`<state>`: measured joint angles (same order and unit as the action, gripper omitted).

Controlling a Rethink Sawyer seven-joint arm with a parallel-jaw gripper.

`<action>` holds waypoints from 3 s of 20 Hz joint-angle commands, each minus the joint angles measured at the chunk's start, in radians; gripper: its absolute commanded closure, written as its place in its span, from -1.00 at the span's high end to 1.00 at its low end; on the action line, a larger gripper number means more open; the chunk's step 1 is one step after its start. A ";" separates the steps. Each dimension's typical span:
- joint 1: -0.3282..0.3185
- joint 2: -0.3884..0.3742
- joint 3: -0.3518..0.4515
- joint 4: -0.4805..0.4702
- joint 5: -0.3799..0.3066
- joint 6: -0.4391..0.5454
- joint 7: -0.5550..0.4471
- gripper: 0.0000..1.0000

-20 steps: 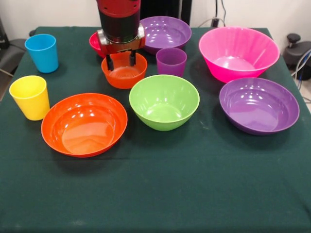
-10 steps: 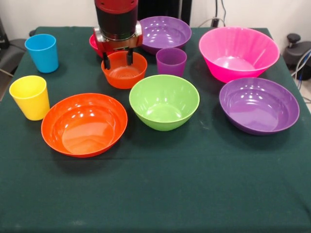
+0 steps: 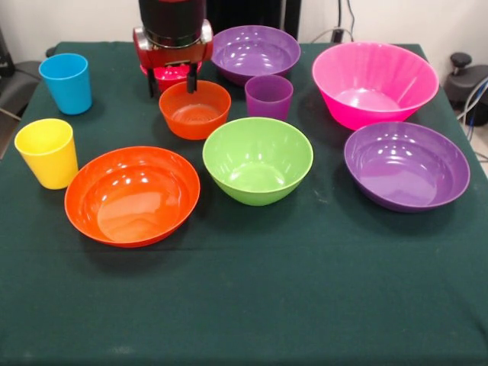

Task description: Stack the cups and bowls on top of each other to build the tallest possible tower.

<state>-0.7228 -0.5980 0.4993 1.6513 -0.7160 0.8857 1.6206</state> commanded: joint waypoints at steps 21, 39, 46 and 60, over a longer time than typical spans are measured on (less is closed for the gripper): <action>0.024 0.032 -0.028 0.005 -0.124 -0.180 -0.075 1.00; 0.046 0.064 -0.048 -0.013 -0.186 -0.242 -0.046 1.00; 0.037 0.114 -0.045 -0.043 -0.190 -0.225 -0.069 1.00; 0.043 0.148 -0.046 -0.063 -0.198 -0.202 -0.097 1.00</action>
<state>-0.7194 -0.4934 0.4815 1.6434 -0.8265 0.6931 1.6204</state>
